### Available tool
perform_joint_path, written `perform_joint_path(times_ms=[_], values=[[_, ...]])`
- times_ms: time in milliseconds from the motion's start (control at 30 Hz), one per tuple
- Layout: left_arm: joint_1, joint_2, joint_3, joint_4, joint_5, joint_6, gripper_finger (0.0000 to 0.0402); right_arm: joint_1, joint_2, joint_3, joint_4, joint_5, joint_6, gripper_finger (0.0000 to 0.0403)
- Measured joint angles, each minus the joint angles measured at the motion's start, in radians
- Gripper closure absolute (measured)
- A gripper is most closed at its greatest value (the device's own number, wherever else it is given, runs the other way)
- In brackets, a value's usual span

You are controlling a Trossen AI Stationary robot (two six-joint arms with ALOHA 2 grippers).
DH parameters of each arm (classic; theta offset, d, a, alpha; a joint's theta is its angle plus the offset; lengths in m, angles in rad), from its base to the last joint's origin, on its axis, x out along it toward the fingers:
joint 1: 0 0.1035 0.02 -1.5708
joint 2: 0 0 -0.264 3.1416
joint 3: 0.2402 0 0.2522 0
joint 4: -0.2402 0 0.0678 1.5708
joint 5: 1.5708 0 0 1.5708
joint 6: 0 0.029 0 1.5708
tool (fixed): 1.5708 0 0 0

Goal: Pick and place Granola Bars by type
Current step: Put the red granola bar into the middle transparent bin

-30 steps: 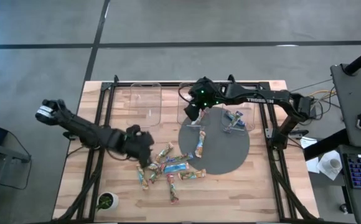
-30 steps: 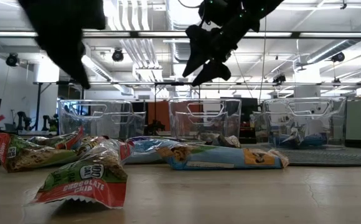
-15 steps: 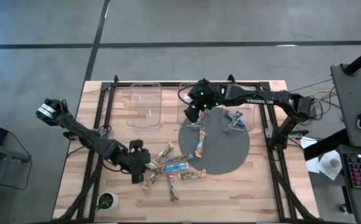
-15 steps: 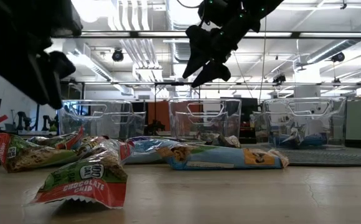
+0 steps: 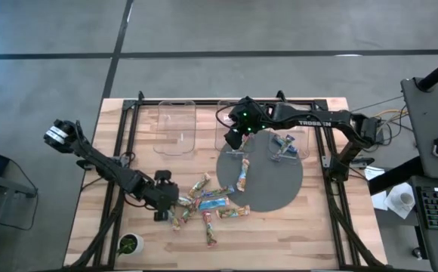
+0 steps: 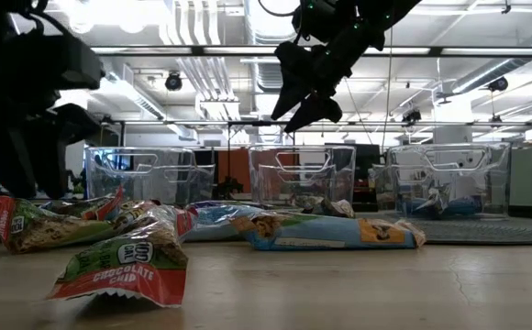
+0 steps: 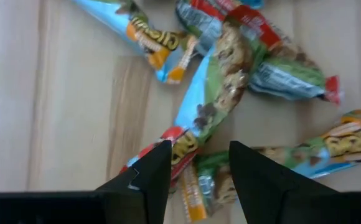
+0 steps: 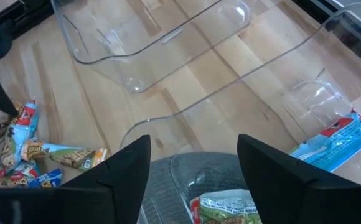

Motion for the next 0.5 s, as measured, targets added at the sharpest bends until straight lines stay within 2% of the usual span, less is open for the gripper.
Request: perform_joint_path(times_ms=[267, 500], values=[[0.007, 0.0, -0.02, 0.03, -0.1, 0.008, 0.0257, 0.0, 0.0, 0.0, 0.0, 0.0, 0.015, 0.0173], [0.007, 0.0, -0.033, 0.083, -0.041, 0.047, 0.0257, 0.0, 0.0, 0.0, 0.0, 0.0, 0.027, 0.0172]])
